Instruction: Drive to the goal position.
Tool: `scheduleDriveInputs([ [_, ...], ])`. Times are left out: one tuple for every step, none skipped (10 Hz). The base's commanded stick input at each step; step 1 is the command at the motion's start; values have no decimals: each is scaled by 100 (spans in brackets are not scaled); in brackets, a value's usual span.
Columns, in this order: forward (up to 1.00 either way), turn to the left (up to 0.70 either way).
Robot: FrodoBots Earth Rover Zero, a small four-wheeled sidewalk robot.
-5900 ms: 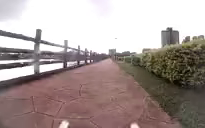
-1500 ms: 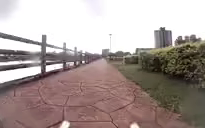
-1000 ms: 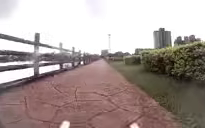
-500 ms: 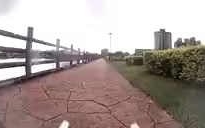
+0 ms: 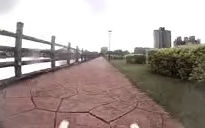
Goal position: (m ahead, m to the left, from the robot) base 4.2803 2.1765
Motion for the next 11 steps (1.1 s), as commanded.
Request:
scheduleDriveInputs([
  [70,0],
  [70,0],
  [70,0],
  [70,0],
  [70,0],
  [70,0],
  [70,0],
  [70,0],
  [70,0],
  [70,0],
  [70,0],
])
